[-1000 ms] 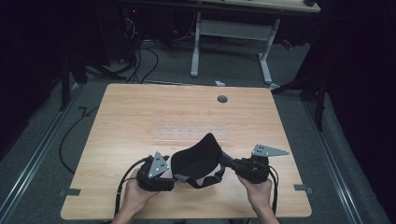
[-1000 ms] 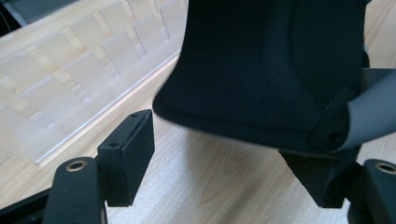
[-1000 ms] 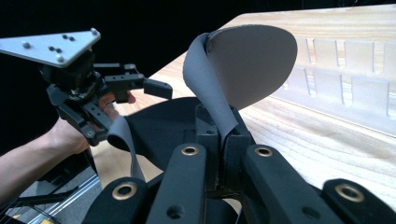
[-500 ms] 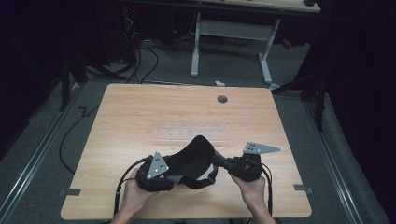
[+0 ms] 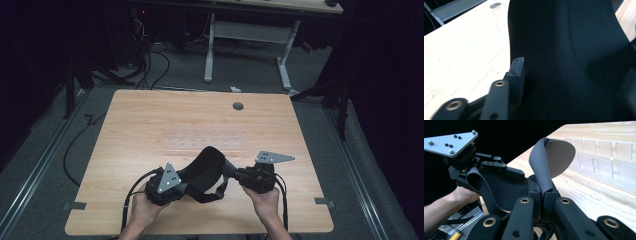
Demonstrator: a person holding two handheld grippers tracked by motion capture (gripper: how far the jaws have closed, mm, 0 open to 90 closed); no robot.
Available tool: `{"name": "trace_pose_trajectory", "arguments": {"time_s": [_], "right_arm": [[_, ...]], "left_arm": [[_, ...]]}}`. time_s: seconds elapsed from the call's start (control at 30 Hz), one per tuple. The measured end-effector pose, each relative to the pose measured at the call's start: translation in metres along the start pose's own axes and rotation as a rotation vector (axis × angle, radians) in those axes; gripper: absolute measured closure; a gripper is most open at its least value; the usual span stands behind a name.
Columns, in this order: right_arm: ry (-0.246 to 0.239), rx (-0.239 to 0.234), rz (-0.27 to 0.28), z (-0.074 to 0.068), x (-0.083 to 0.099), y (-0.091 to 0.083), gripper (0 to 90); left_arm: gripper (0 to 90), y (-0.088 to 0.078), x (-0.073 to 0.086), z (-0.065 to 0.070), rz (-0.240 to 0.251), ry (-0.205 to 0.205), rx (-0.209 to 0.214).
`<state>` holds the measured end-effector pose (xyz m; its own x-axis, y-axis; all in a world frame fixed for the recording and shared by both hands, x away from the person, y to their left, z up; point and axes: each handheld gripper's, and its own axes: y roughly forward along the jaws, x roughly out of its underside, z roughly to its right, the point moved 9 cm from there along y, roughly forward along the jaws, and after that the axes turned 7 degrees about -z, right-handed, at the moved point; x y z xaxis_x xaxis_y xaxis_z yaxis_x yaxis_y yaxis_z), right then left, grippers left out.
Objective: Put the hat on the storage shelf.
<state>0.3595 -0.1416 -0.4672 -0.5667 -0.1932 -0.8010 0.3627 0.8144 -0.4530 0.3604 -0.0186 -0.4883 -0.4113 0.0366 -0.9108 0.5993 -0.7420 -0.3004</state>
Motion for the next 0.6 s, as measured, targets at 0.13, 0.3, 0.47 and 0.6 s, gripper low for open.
{"name": "trace_pose_trajectory", "arguments": {"time_s": [0.13, 0.3, 0.47, 0.6], "right_arm": [[0.018, 0.007, 0.006, 0.004, -0.002, -0.001, 87.6], [0.036, 0.010, 0.018, 0.008, -0.004, -0.002, 87.0], [0.051, 0.031, 0.023, 0.013, -0.005, -0.002, 85.4], [0.057, 0.048, 0.029, 0.016, -0.005, -0.001, 78.5]], "left_arm": [[72.3, -0.002, 0.000, 0.006, -0.023, 0.007, 0.026], [78.9, -0.006, 0.002, 0.015, -0.035, 0.023, 0.075], [84.5, -0.008, 0.003, 0.025, -0.070, 0.007, 0.127], [85.6, -0.010, 0.001, 0.029, -0.083, 0.002, 0.143]]}}
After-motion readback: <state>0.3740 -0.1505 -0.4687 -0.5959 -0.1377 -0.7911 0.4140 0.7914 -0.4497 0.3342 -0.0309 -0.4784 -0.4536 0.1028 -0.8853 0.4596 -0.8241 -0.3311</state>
